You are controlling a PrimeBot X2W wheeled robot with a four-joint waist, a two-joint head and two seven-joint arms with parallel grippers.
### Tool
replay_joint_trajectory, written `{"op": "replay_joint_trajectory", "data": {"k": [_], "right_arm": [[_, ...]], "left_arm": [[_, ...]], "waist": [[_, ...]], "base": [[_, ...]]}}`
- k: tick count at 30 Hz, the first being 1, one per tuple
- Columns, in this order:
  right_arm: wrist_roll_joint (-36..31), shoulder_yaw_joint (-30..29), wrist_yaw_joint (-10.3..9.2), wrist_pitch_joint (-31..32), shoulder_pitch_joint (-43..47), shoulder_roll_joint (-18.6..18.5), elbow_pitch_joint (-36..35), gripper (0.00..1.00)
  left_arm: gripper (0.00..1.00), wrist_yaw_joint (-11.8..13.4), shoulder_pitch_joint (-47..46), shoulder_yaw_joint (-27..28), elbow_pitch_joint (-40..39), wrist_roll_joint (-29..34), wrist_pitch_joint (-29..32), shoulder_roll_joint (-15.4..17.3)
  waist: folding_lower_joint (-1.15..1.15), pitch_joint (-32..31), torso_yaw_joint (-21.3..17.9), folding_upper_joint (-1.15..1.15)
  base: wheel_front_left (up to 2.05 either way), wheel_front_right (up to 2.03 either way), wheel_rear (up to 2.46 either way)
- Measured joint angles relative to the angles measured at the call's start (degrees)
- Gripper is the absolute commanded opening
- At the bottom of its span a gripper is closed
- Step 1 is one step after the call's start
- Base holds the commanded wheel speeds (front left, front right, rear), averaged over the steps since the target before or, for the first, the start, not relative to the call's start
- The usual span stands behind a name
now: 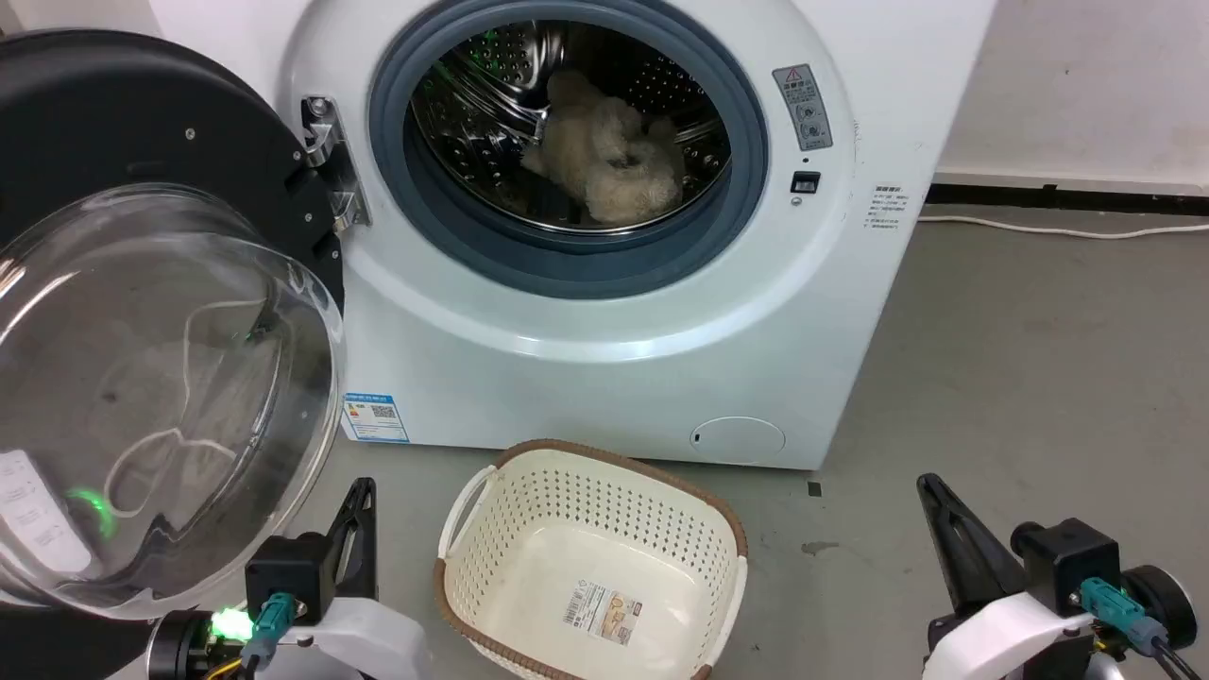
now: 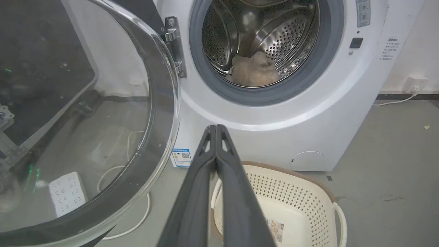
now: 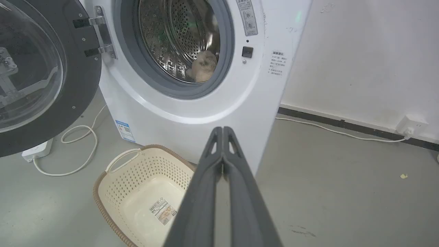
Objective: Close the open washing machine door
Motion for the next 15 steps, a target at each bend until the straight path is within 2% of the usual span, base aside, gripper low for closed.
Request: {"op": "replay_joint_trajectory", "data": {"k": [15], "right_arm": [[0.00,-0.01,0.00,0.00,0.00,0.00,0.00,0.00]], "left_arm": [[0.00,0.00,0.00,0.00,0.00,0.00,0.00,0.00]], "waist": [[0.00,0.00,0.00,0.00]], "base": [[0.00,0.00,0.00]]}}
